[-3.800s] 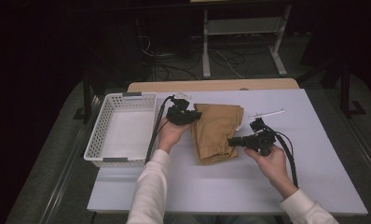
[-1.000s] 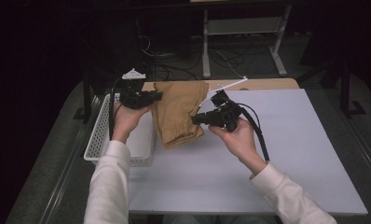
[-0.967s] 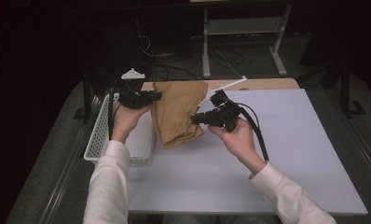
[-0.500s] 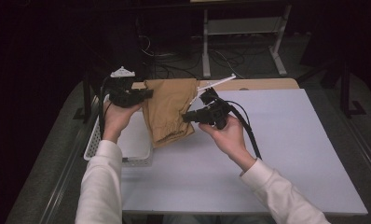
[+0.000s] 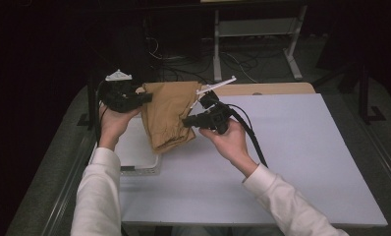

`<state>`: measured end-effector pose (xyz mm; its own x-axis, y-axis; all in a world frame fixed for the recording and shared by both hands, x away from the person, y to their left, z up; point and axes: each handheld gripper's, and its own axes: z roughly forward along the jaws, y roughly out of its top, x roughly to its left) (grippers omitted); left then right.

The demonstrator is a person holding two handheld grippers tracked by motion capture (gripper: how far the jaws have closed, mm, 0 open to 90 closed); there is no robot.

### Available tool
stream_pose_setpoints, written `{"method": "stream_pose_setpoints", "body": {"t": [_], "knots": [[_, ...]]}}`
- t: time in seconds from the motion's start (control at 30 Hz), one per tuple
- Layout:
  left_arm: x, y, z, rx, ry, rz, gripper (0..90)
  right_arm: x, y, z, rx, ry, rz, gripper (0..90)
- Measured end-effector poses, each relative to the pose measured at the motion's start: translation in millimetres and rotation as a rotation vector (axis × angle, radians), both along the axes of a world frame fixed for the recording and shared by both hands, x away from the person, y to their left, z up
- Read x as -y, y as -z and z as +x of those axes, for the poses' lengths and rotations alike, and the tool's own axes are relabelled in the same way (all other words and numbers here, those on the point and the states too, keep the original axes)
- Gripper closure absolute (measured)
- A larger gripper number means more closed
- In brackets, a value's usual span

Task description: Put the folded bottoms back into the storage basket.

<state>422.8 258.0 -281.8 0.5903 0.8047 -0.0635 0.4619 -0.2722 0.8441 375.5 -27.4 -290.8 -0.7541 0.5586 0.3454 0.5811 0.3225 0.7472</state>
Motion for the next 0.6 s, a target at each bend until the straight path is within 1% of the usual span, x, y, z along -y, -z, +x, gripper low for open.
{"method": "stream_pose_setpoints", "body": {"t": [0.2,0.43,0.53,0.57,0.6], "knots": [[-11.5,-1.4,1.6,0.007,-0.003,-0.002,80.6,-9.8,0.1,3.9,0.003,0.000,0.003,82.7],[-26.4,1.7,3.8,0.004,-0.012,0.001,80.6,-25.9,2.0,7.8,0.004,-0.008,-0.005,82.7],[-33.2,3.9,3.4,0.018,-0.016,0.012,80.6,-33.9,2.5,8.7,0.011,-0.014,-0.012,82.7],[-35.4,4.7,3.3,0.017,-0.017,0.016,80.6,-39.1,3.6,9.6,0.014,-0.016,-0.015,82.7],[-36.9,5.6,3.5,0.018,-0.018,0.016,80.6,-39.1,3.6,9.6,0.014,-0.016,-0.015,82.7]]}}
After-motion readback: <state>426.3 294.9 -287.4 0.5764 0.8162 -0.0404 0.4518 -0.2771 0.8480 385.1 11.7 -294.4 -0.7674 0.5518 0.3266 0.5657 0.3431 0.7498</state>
